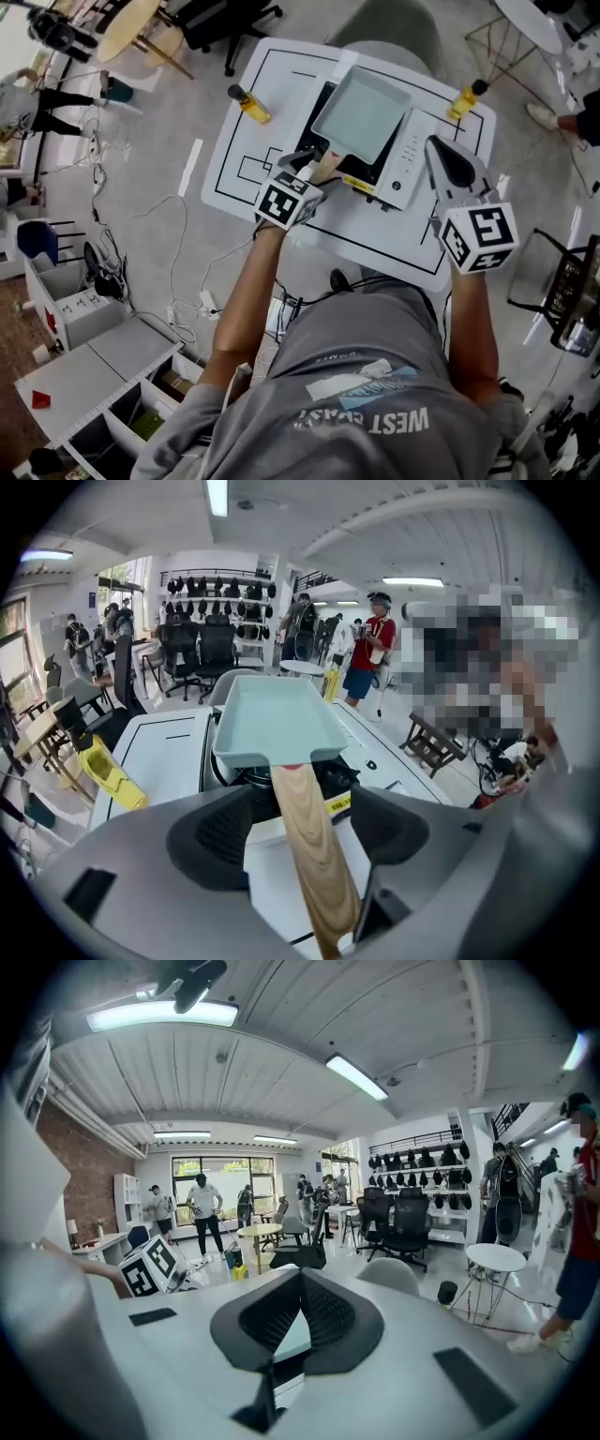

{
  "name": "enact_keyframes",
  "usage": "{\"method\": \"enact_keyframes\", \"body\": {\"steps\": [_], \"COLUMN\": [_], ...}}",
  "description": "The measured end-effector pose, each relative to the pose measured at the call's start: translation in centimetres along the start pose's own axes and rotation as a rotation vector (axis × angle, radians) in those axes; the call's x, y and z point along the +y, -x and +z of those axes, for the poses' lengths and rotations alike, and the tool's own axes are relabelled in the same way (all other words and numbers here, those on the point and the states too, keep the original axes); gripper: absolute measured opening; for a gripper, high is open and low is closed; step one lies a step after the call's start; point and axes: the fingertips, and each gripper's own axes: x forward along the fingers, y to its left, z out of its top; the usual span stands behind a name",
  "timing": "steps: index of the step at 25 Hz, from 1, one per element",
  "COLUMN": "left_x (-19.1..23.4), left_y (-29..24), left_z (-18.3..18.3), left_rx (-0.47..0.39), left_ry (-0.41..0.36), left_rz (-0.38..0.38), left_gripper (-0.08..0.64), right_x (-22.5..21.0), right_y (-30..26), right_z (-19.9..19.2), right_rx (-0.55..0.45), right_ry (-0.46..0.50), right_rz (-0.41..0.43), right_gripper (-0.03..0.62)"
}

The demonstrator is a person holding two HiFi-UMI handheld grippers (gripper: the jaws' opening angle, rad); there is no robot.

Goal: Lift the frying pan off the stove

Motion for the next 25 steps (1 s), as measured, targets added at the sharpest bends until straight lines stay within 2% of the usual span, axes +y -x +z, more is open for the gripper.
{"method": "enact_keyframes", "body": {"steps": [5, 9, 11, 16, 22, 25], "left_x": [0.3, 0.2, 0.5, 2.0, 1.9, 1.8], "left_y": [-1.4, -2.8, -3.3, -3.8, -3.5, -3.1], "left_z": [-0.7, -1.9, -2.4, -2.9, -2.8, -2.5], "left_rx": [0.104, 0.179, 0.202, 0.214, 0.199, 0.196], "left_ry": [-0.070, -0.083, -0.096, -0.108, -0.101, -0.139], "left_rz": [0.010, -0.008, 0.007, 0.065, 0.089, 0.126], "left_gripper": [0.308, 0.305, 0.293, 0.152, 0.147, 0.147], "right_x": [-0.5, -0.6, -0.7, -1.1, -1.1, -1.0], "right_y": [-0.9, -1.4, -1.4, -1.2, -0.9, -0.6], "right_z": [-1.3, -2.1, -2.4, -3.1, -3.4, -3.3], "right_rx": [0.010, 0.014, 0.016, 0.023, 0.026, 0.028], "right_ry": [-0.031, -0.045, -0.050, -0.060, -0.060, -0.057], "right_rz": [0.010, 0.017, 0.017, 0.013, 0.013, 0.016], "right_gripper": [0.012, 0.012, 0.012, 0.012, 0.012, 0.012]}}
